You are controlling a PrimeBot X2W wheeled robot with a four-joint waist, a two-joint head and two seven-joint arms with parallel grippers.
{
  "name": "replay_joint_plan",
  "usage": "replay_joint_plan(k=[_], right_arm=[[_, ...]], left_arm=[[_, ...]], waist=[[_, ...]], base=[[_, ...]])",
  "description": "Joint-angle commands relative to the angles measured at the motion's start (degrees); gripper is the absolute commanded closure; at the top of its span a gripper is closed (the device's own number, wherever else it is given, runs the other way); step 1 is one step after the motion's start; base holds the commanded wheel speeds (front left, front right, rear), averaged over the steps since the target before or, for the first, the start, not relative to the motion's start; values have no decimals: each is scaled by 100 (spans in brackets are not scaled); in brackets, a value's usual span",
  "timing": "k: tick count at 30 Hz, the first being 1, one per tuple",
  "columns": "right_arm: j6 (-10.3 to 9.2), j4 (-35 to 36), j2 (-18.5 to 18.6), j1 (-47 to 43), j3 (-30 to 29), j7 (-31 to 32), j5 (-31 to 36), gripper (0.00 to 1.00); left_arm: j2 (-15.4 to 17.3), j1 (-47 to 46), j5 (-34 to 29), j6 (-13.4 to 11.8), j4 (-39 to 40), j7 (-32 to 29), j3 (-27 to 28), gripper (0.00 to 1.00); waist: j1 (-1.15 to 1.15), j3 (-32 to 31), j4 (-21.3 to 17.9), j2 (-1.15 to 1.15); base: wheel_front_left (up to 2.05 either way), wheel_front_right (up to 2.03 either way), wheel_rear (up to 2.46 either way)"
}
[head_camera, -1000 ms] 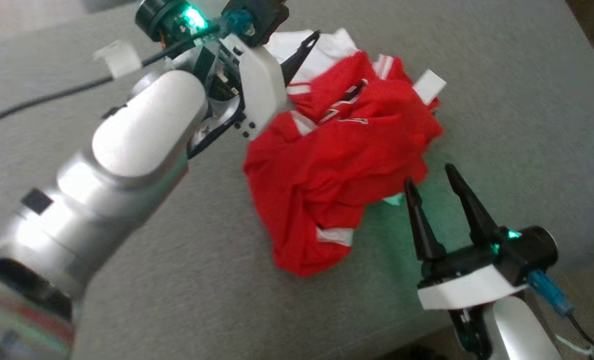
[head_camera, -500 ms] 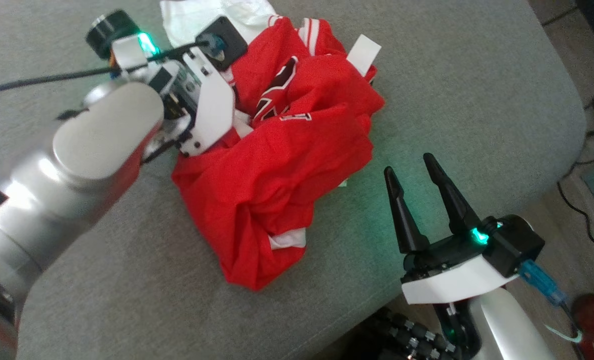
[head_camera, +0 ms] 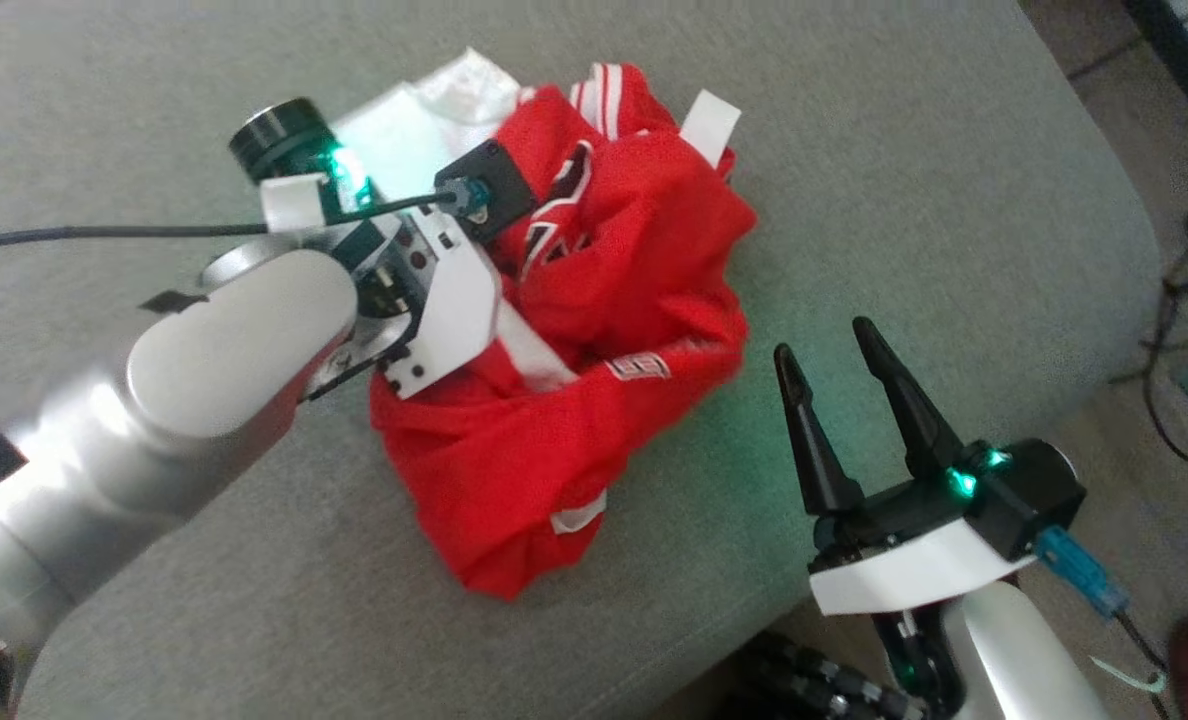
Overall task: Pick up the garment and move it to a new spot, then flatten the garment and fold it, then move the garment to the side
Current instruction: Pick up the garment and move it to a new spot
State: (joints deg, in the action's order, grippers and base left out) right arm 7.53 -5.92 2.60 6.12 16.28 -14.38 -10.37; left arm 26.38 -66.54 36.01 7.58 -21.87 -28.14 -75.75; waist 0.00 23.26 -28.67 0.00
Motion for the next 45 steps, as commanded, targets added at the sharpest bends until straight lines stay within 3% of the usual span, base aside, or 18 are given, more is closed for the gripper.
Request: replay_joint_plan(k=[1, 10, 21, 26, 35, 45], right_arm=[[-4, 130, 28, -136, 33, -62, 124, 0], [-4, 51, 28, -480, -264, -62, 555, 0], [-4, -10, 28, -1145, -418, -62, 769, 0], [-4, 47, 28, -1239, -520, -62, 785, 0], [-4, 97, 28, -1304, -575, -62, 728, 0], [-4, 132, 28, -1324, -667, -62, 738, 0]], left_arm=[[-40, -435, 26, -9, 112, 345, 240, 100], [-308, -1248, 151, -9, -644, 2157, 240, 100], [-58, -2023, 634, -9, -1879, 3615, 310, 100], [81, -2534, 630, -9, -2415, 3787, 383, 100], [737, -3135, 385, -10, -3080, 3945, 342, 100], [1293, -3153, -27, -62, -3589, 4067, 296, 100]], waist=[[0, -398, 310, 0], [0, -1322, 974, 0], [0, -2289, 1752, 0], [0, -2351, 2195, 0], [0, -2287, 2772, 0], [0, -2123, 3224, 0]], base=[[0, 0, 0], [0, 0, 0], [0, 0, 0], [0, 0, 0], [0, 0, 0], [0, 0, 0]])
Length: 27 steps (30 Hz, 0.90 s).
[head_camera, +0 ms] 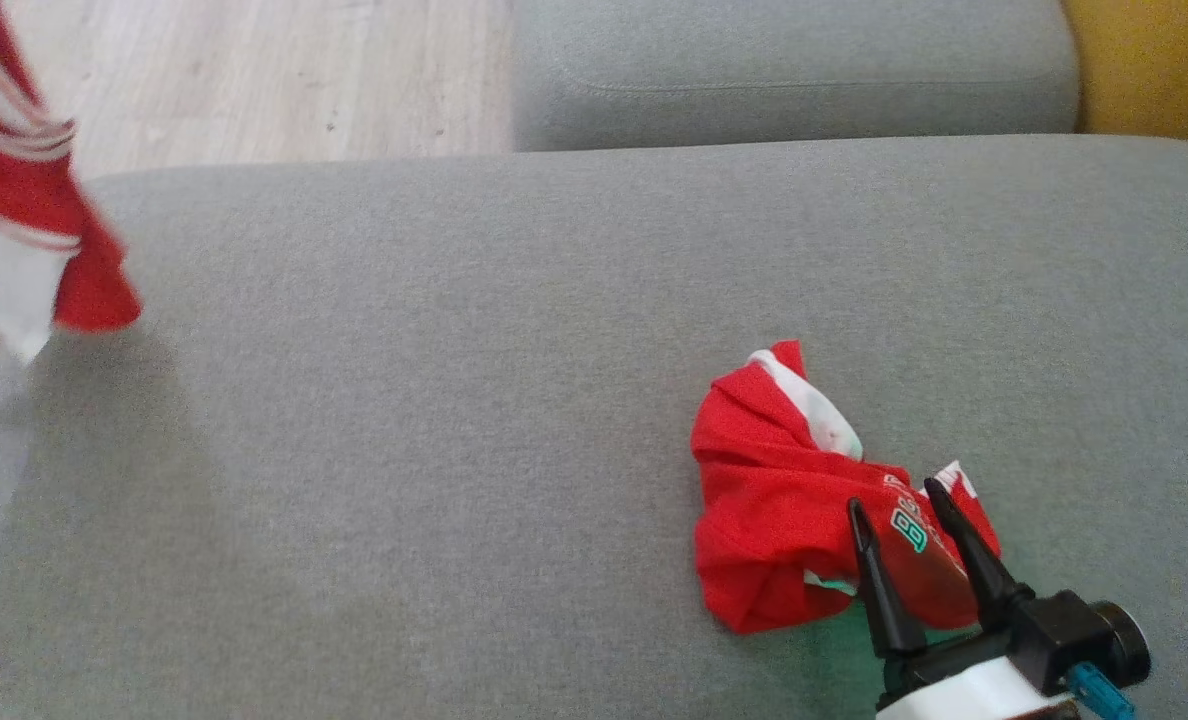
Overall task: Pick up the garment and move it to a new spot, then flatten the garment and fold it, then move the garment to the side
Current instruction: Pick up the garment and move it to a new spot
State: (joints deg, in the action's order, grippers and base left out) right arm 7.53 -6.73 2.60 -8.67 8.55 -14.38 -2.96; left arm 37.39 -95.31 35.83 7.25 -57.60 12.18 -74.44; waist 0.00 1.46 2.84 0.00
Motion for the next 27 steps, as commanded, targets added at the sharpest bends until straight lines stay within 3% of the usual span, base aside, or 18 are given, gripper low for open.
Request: replay_joint_plan(k=[1, 6, 11, 15, 19, 20, 22, 25, 27], right_arm=[[-4, 224, 28, 162, 100, -62, -4, 0], [-4, 254, 28, 217, 119, -62, 1, 0], [-4, 317, 28, 283, 122, -62, 14, 0], [-4, 337, 28, 306, 90, -62, 5, 0], [-4, 360, 28, 280, 56, -62, -1, 0], [-4, 359, 28, 266, 56, -62, 0, 0], [-4, 345, 28, 242, 64, -62, 13, 0], [-4, 358, 28, 232, 40, -62, 44, 0], [-4, 386, 28, 217, 20, -62, 68, 0]], left_arm=[[242, -201, 3, -24, -48, 40, 163, 100], [473, 245, 313, -11, -129, 100, 280, 100], [820, 1312, 790, -29, -138, 181, 417, 100], [945, 2601, 1289, -208, -56, 239, 565, 100], [841, 3880, 1787, -553, 266, 275, 889, 100], [809, 4125, 1861, -685, 435, 277, 1055, 70], [745, 4622, 2038, -999, 764, 279, 1519, 0], [687, 5259, 1847, -1471, 1386, 280, 2208, 0], [558, 5917, 1391, -1943, 2194, 281, 2901, 0]], waist=[[0, 79, 108, 0], [0, 207, 197, 0], [0, 372, 221, 0], [0, 456, 181, 0], [0, 477, 163, 0], [0, 465, 160, 0], [0, 418, 146, 0], [0, 295, 114, 0], [0, 76, 54, 0]], base=[[0, 0, 0], [0, 0, 0], [0, 0, 0], [0, 0, 0], [0, 0, 0], [0, 0, 0], [0, 0, 0], [0, 0, 0], [0, 0, 0]])
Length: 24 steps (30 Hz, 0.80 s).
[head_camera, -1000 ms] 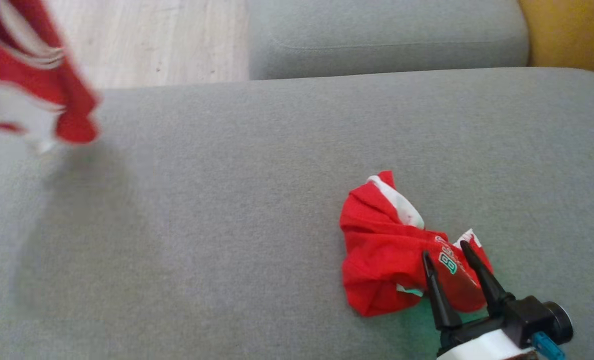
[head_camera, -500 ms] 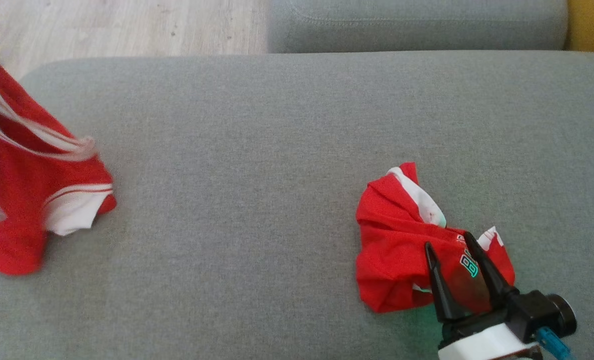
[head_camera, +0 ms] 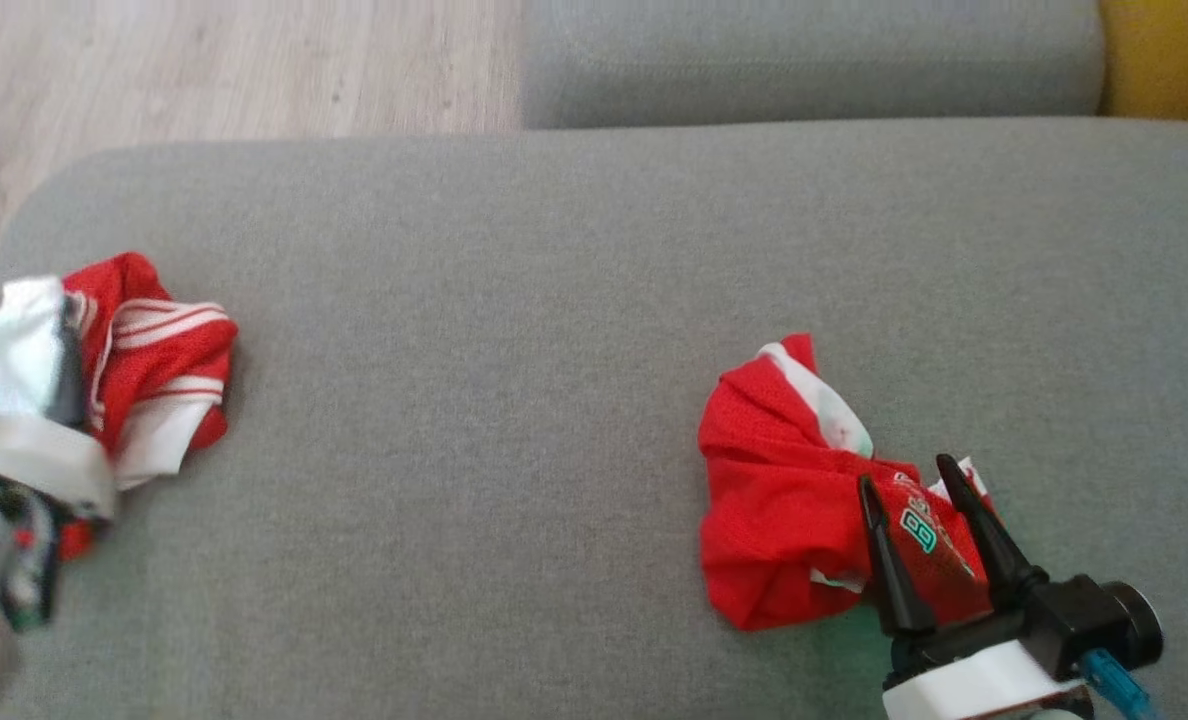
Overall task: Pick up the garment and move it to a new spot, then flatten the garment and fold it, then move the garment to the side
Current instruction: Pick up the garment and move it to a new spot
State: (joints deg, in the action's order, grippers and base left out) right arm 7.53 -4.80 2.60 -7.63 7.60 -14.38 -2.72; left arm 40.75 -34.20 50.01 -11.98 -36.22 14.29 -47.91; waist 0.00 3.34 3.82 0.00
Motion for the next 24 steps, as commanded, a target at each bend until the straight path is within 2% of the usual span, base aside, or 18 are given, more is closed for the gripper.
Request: replay_joint_plan(k=[1, 6, 10, 14, 18, 19, 20, 24], right_arm=[[-4, 199, 28, 96, 103, -62, 48, 0], [-4, 249, 28, 70, 95, -62, 73, 0], [-4, 239, 28, 73, 186, -62, 90, 0], [-4, 211, 28, 30, 265, -62, 99, 0], [-4, 185, 28, -88, 262, -62, 78, 0], [-4, 177, 28, -116, 273, -62, 75, 0], [-4, 177, 28, -116, 273, -62, 75, 0], [-4, 150, 29, -242, 247, -62, 36, 0]], left_arm=[[163, 52, -211, -183, 375, 70, 433, 0], [-42, 1103, -1166, -949, 1830, 70, 839, 0], [-376, 1760, -1561, -1317, 2681, 70, 893, 0], [-797, 2413, -1986, -1635, 3202, 71, 905, 0], [-1288, 3073, -2522, -2052, 3261, 71, 933, 0], [-1435, 3228, -2652, -2126, 3261, 71, 935, 0], [-1435, 3228, -2652, -2126, 3261, 71, 935, 0], [-2032, 3750, -3038, -2180, 3435, 71, 1097, 0]], waist=[[0, -216, -68, 0], [0, -524, -261, 0], [0, -700, -500, 0], [0, -845, -786, 0], [0, -944, -1016, 0], [0, -965, -1066, 0], [0, -965, -1066, 0], [0, -1022, -1142, 0]], base=[[0, 0, 0], [0, 0, 0], [0, 0, 0], [0, 0, 0], [0, 0, 0], [0, 0, 0], [0, 0, 0], [0, 0, 0]])
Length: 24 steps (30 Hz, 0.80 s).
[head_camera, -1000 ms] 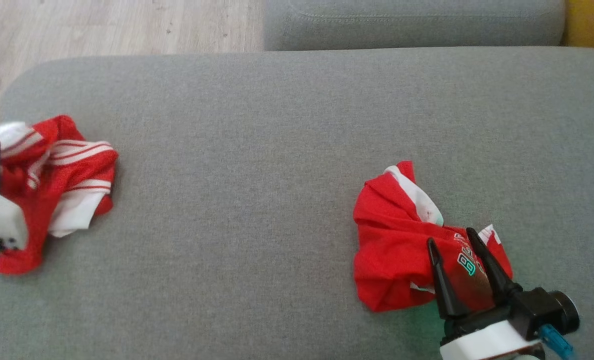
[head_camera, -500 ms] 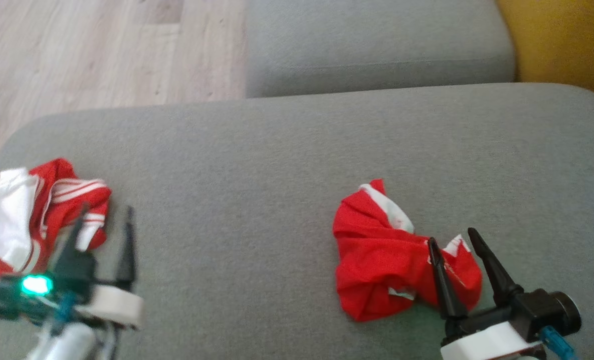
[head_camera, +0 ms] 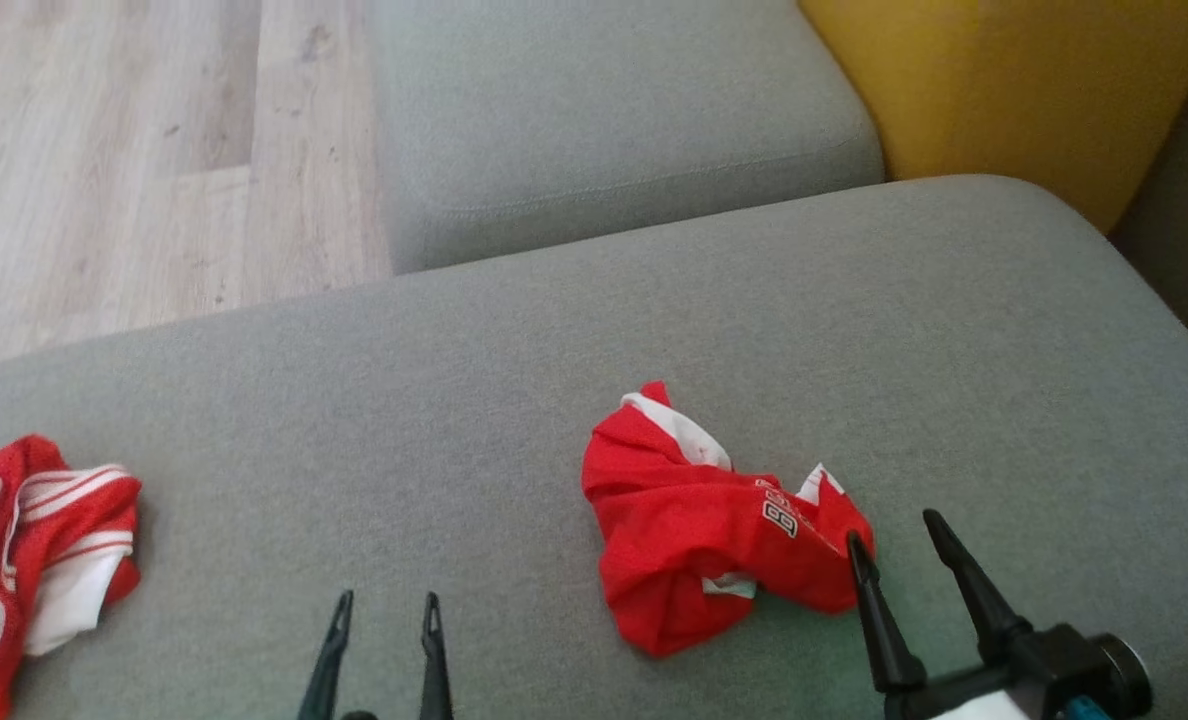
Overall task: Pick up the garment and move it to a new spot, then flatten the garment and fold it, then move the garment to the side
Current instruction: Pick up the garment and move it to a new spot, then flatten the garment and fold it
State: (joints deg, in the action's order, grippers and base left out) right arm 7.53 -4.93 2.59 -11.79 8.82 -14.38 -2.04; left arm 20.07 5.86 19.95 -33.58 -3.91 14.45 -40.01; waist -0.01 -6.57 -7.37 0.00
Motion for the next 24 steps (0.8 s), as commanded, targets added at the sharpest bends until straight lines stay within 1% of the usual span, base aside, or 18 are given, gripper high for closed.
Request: replay_joint_plan(k=[1, 7, 13, 17, 24], right_arm=[[-4, 156, 37, 139, 125, -62, -32, 0], [-4, 119, 53, 1, 98, -62, -45, 0], [-4, 112, 49, -27, 47, -62, -128, 0], [-4, 118, 46, -37, 24, -62, -175, 0], [-4, 126, 42, -21, -13, -62, -190, 0]], left_arm=[[-95, -129, -69, 23, 249, 54, 392, 0], [-733, 462, -180, 428, 492, 54, 1165, 0], [-1121, 836, -535, 921, 541, 54, 1672, 0], [-1319, 982, -737, 1247, 555, 54, 1885, 0], [-1543, 1093, -1032, 1595, 532, 54, 2159, 0]], waist=[[1, -43, -25, 0], [1, -100, 8, 0], [1, -106, 119, 0], [1, -71, 301, 0], [1, 22, 653, 0]], base=[[0, 0, 0], [0, 0, 0], [0, 0, 0], [0, 0, 0], [0, 0, 0]])
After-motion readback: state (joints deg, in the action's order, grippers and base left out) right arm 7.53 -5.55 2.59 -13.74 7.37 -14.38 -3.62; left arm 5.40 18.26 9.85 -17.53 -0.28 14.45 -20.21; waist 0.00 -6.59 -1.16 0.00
